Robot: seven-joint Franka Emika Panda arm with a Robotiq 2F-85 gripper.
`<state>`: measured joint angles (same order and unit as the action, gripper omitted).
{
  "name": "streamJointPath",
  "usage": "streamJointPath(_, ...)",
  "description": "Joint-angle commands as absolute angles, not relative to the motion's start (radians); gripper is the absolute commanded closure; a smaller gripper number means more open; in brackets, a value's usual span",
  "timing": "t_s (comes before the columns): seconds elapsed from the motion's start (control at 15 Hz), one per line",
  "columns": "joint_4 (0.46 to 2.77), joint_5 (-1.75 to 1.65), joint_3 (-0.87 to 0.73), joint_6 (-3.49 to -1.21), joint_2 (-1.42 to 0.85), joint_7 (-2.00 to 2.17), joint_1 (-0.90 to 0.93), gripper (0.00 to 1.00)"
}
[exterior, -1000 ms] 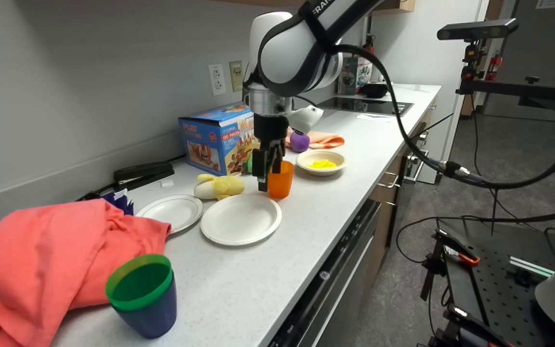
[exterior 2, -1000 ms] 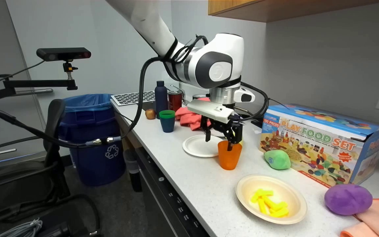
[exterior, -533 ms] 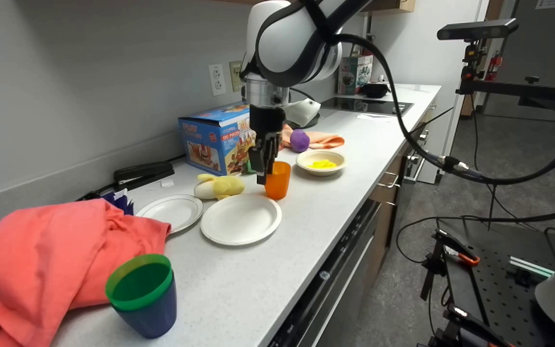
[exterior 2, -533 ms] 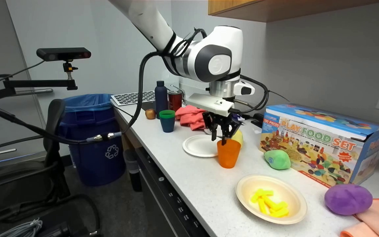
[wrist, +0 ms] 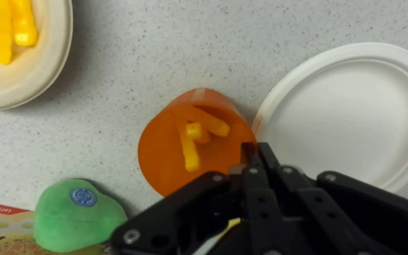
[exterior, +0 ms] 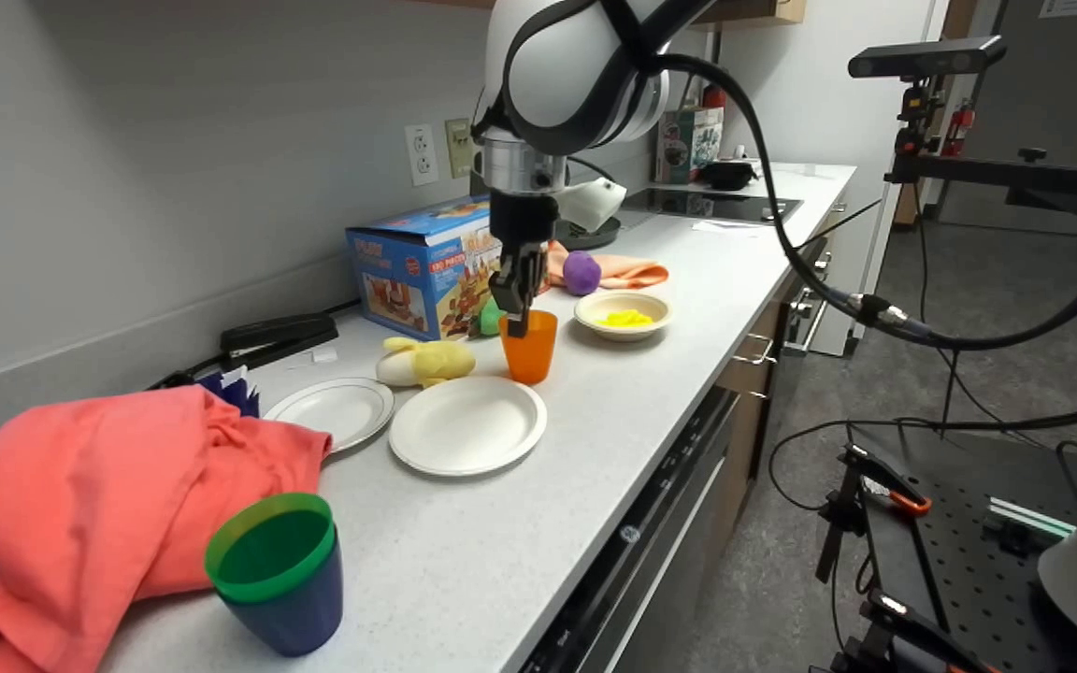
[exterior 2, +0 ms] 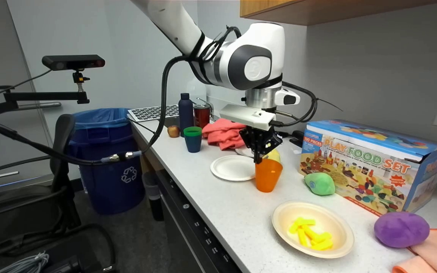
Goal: Pour the fries out of the orange cup and onto the white plate on the right.
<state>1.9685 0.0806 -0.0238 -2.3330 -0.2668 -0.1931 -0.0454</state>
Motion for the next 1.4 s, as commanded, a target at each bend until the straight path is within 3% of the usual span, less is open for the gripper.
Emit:
streamJointPath(0.0,1.964,0.059,-0.025,-2.308,-0.254,-0.172,-0.052,0.99)
streamJointPath(0.73,1.947,0.176,-0.036,-2.202,-0.161,-0.126,-0.094,0.99)
streamJointPath(1.33,1.95,0.347,-0.141,-2.018,-0.119,-0.11,-0.2,0.99)
